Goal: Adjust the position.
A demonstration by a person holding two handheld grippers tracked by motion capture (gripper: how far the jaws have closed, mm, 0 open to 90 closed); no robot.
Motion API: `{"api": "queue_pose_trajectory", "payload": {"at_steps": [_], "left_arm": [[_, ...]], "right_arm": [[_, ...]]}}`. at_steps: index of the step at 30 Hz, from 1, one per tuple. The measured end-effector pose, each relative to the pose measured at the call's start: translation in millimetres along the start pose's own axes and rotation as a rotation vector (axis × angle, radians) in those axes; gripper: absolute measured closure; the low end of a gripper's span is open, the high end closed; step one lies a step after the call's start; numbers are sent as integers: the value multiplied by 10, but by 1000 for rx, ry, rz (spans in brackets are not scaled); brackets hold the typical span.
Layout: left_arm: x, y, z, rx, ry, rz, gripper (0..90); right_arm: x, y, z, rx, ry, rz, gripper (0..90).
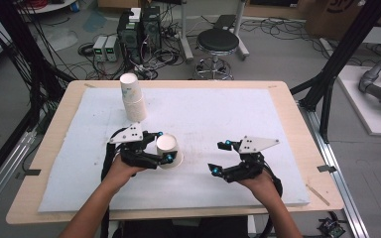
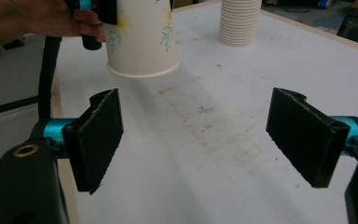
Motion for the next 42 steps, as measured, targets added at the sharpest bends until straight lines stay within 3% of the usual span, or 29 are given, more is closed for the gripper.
{"api": "queue_pose_trajectory", "payload": {"at_steps": [8,22,30,42], "left_arm": [[63,-193,156,-63,-34,-18,337],[153,-493,314,-160,-38,-14,335],[170,-589,373,-215,-34,-7,335],[168,-682,435,-254,-40,-1,336]], "right_arm": [[3,-7,-67,49,1,21,189],[6,-114,-151,125,21,27,189],[0,-191,-187,174,25,21,189],[-22,-245,-197,253,2,37,224]]}}
Point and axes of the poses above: each handheld gripper's, and its own axes: y roughly backward along the jaws, x roughly out of its top, z roughly to its right, the point moved 1 cm from there along -y, roughly forward along the jaws
